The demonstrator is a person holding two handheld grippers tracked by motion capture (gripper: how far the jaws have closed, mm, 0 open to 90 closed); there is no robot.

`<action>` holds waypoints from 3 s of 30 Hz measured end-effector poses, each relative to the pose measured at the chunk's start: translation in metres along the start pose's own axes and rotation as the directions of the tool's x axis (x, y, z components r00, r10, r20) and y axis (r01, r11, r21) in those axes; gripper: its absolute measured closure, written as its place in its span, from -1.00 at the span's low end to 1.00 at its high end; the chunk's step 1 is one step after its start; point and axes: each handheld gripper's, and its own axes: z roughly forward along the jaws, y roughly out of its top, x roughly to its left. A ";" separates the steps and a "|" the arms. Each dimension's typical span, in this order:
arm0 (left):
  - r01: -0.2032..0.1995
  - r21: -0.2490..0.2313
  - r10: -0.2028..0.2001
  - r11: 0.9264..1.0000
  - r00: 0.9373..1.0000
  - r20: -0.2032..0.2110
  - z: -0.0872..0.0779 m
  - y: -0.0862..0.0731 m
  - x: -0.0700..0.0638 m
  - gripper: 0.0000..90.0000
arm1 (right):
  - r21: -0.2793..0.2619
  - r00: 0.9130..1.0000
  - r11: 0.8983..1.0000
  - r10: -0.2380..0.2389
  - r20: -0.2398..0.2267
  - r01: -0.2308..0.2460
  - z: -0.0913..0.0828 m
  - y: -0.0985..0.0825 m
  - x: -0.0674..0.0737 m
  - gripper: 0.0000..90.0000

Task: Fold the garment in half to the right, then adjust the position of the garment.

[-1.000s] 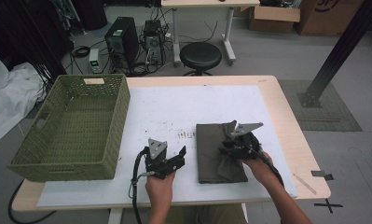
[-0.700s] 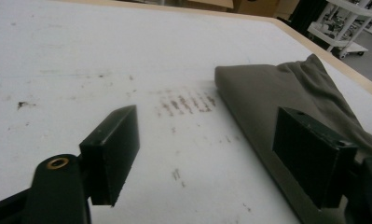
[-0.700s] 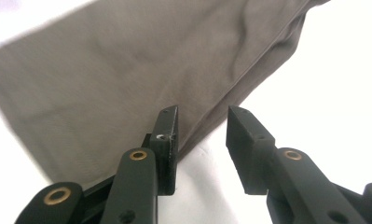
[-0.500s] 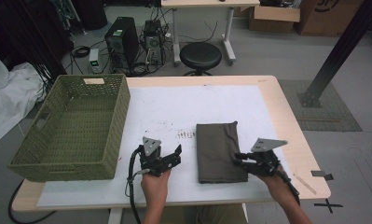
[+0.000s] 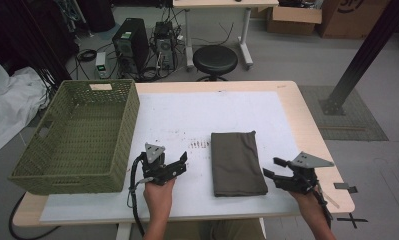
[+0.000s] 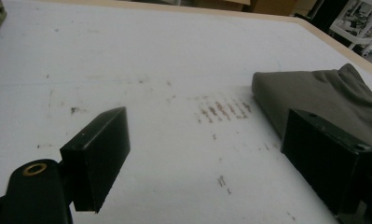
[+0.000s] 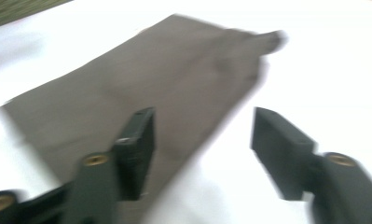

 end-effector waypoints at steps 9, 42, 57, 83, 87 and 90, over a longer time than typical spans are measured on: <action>-0.013 -0.027 0.014 1.000 1.000 0.002 -0.001 0.011 0.003 -0.64 | -0.114 0.972 0.987 0.136 0.193 -0.116 -0.021 0.001 -0.038 -0.67; -0.089 0.121 0.074 0.989 0.989 0.127 0.051 0.008 -0.044 -0.50 | -0.121 0.977 0.989 0.109 0.184 -0.087 -0.023 0.009 -0.031 -0.67; -0.094 0.295 0.039 0.951 0.982 0.186 0.096 -0.006 -0.085 -0.01 | -0.099 0.975 0.991 0.108 0.195 -0.090 -0.025 0.005 -0.035 -0.66; 0.034 0.163 -0.035 0.986 0.999 0.008 0.065 0.016 0.016 0.90 | -0.055 0.978 0.994 0.104 0.181 -0.096 -0.004 0.009 -0.024 -0.66; 0.003 0.177 -0.005 0.984 1.000 0.009 0.070 0.014 0.022 0.88 | -0.051 0.979 0.994 0.103 0.175 -0.096 0.001 0.010 -0.023 -0.66; 0.019 0.175 -0.021 0.984 1.000 0.006 0.074 0.010 0.023 0.22 | -0.048 0.980 0.994 0.104 0.172 -0.097 0.004 0.010 -0.021 -0.66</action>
